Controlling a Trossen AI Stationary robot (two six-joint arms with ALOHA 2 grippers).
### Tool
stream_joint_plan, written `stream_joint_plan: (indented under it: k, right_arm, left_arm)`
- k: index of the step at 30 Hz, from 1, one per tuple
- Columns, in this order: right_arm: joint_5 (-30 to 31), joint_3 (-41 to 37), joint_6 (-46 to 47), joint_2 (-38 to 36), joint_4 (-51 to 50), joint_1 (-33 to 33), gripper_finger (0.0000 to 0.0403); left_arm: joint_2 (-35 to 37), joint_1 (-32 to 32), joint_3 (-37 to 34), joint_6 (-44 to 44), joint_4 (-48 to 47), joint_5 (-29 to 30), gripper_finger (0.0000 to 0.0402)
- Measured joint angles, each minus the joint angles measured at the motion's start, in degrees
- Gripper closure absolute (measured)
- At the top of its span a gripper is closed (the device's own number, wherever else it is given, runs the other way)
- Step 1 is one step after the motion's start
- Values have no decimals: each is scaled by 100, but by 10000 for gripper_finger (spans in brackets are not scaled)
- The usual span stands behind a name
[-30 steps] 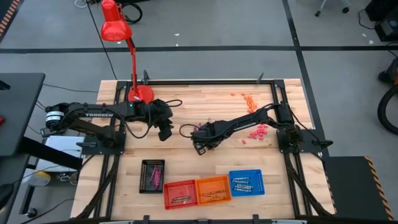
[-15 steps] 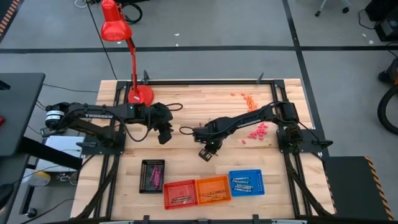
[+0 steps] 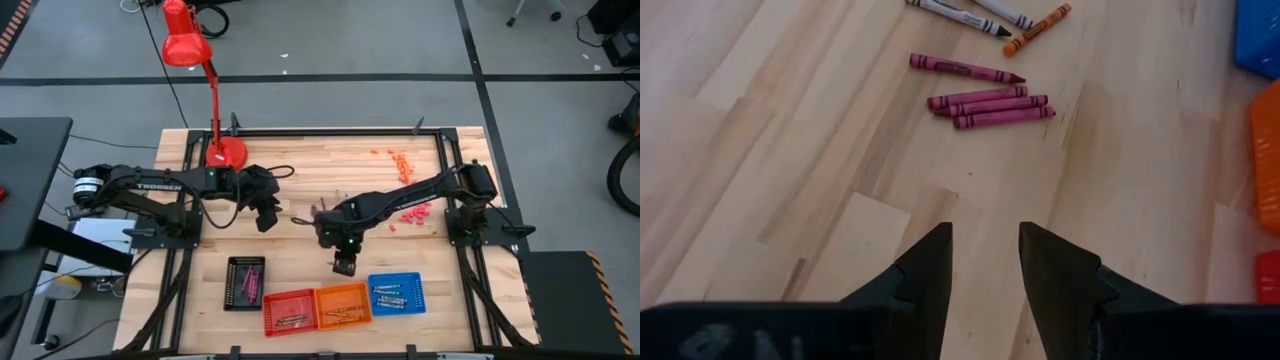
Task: Sort crayons
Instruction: Put the orange crayon into the orange bin
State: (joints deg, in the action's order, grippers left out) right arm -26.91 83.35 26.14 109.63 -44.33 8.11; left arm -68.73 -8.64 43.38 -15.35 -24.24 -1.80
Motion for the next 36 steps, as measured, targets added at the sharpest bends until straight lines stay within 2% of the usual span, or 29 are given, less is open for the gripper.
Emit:
stream_joint_plan:
  k: [11, 18, 22, 31, 36]
  right_arm:
    - [-4, 9, -914, -5, 831, 712, 364]
    - [757, 11, -1082, -5, 955, 1048, 364]
    - [995, -4, -1108, -5, 993, 1137, 364]
    - [452, -256, -1112, -13, 1272, 1185, 364]
    - [376, -256, -1245, -13, 1329, 1181, 364]
  left_arm:
    - [0, 0, 0, -16, -1, 1, 271]
    - [0, 0, 0, -57, -1, 1, 271]
    - [0, 0, 0, -59, -1, 1, 271]
    - [0, 0, 0, -207, 81, 4, 271]
    - [0, 0, 0, -471, 262, 36, 271]
